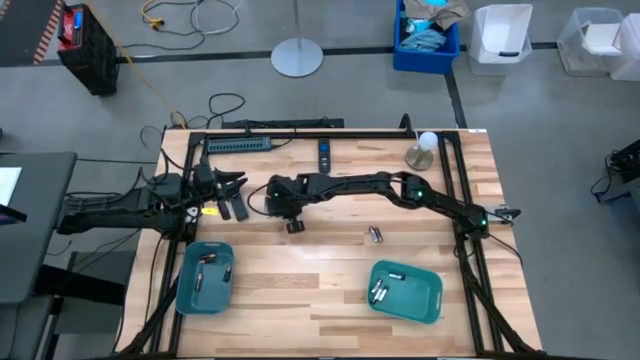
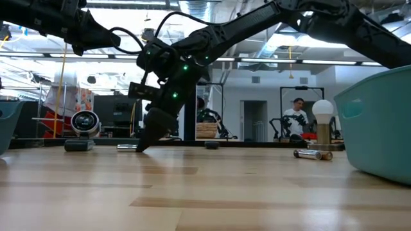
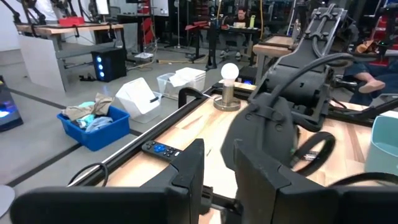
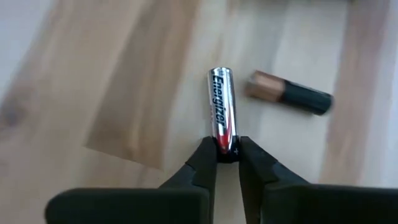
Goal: Sort batteries
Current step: Put the silver battery into the green bin
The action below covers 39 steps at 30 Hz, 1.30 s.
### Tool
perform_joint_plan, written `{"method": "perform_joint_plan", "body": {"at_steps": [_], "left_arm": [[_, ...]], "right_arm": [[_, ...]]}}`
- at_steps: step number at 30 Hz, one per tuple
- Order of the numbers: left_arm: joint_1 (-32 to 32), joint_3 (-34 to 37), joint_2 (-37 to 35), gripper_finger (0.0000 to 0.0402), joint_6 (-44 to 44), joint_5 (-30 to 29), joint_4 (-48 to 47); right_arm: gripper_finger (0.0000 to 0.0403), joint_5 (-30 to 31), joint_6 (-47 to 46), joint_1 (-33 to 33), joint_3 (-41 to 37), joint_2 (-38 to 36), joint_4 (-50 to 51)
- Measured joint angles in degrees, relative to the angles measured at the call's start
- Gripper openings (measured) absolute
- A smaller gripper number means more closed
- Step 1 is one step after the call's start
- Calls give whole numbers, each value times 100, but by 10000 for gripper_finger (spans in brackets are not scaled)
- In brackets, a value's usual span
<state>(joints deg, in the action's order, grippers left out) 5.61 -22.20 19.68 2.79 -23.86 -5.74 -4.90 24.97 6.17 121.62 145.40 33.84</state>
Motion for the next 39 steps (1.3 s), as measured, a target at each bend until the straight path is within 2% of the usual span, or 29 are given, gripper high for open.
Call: {"method": "perform_joint_plan", "body": {"at_steps": [11, 15, 32, 39], "left_arm": [[0, 0, 2, 82, -1, 0, -63], [2, 0, 2, 82, 0, 0, -111], [0, 0, 2, 82, 11, 2, -262], [2, 0, 0, 82, 44, 4, -344]], "right_arm": [[44, -98, -178, -142, -22, -131, 307], [44, -108, -262, -150, -42, -349, 632], [43, -106, -481, -224, -28, -1127, 671], [43, -104, -562, -424, -63, -1696, 923]]}}
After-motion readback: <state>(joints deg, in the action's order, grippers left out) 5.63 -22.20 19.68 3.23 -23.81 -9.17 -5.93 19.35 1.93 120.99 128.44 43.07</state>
